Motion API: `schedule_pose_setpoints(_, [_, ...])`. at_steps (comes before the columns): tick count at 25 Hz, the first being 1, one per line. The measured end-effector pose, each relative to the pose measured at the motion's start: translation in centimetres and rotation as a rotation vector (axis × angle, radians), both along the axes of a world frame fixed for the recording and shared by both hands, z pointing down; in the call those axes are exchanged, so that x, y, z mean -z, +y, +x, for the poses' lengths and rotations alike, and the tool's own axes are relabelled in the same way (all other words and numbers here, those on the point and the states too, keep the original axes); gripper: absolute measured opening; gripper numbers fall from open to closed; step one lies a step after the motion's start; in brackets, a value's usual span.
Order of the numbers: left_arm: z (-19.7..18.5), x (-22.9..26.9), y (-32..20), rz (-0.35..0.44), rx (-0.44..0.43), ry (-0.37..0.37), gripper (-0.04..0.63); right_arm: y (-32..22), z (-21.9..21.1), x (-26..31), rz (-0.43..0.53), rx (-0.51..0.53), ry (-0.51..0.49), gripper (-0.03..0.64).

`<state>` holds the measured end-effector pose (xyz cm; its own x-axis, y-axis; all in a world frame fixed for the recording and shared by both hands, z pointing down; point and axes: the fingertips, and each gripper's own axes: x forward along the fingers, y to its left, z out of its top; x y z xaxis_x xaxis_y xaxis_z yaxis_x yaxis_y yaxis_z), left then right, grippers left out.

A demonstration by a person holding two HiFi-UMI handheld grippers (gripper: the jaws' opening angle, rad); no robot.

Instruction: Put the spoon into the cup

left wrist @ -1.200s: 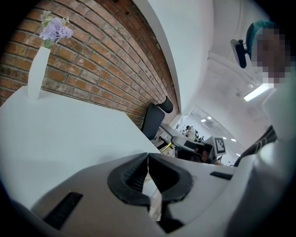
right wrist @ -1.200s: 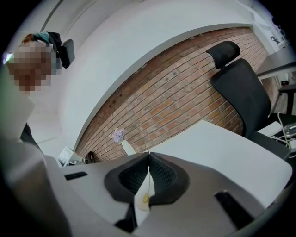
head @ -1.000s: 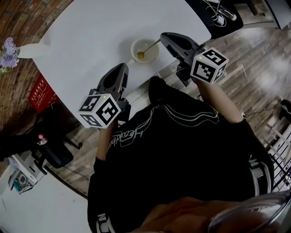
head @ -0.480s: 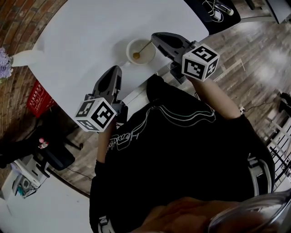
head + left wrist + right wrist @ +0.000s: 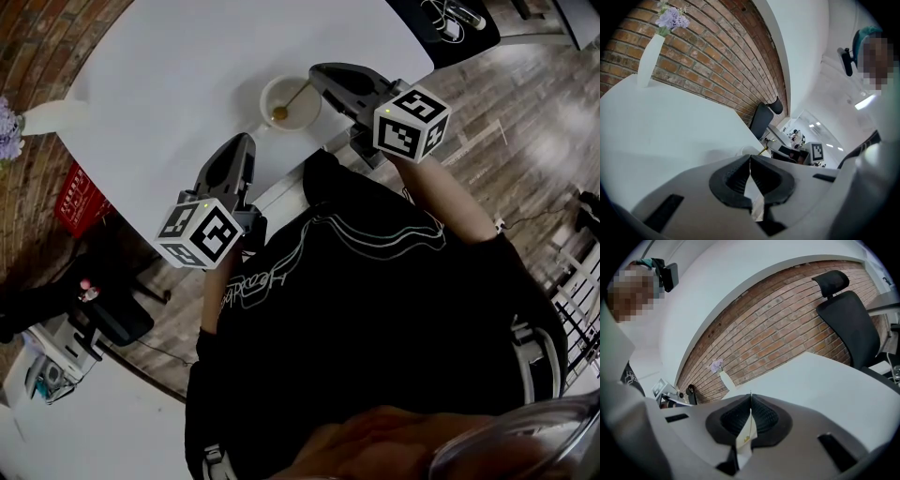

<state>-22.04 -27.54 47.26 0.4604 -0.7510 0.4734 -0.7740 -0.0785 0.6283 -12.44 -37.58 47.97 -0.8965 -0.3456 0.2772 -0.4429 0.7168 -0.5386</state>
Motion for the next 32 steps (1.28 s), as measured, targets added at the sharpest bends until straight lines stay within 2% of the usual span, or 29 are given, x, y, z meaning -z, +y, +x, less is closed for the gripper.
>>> schedule_pose_setpoints(15, [0.4, 0.3, -0.1, 0.012, -0.02, 0.0, 0.006, -0.6, 0.7, -1.2, -0.007, -0.028, 0.027, 0.005])
schedule_pose_setpoints(18, [0.4, 0.6, 0.4, 0.019, -0.02, -0.002, 0.006, -0.8, 1.4, -0.5, -0.001, -0.063, 0.018, 0.071])
schedule_pose_setpoints(20, [0.8, 1.1, 0.9, 0.028, -0.023, 0.001, 0.006, -0.9, 2.3, 0.2, 0.006, -0.091, 0.014, 0.083])
schedule_pose_setpoints(25, [1.7, 3.0, 1.9, 0.073, -0.039, -0.005, 0.006, -0.3, 4.7, 3.1, 0.056, -0.142, -0.012, 0.084])
schedule_pose_setpoints(32, [3.9, 6.5, 4.0, 0.156, -0.08, 0.006, 0.006, 4.5, 6.2, 8.9, 0.161, -0.076, -0.092, 0.055])
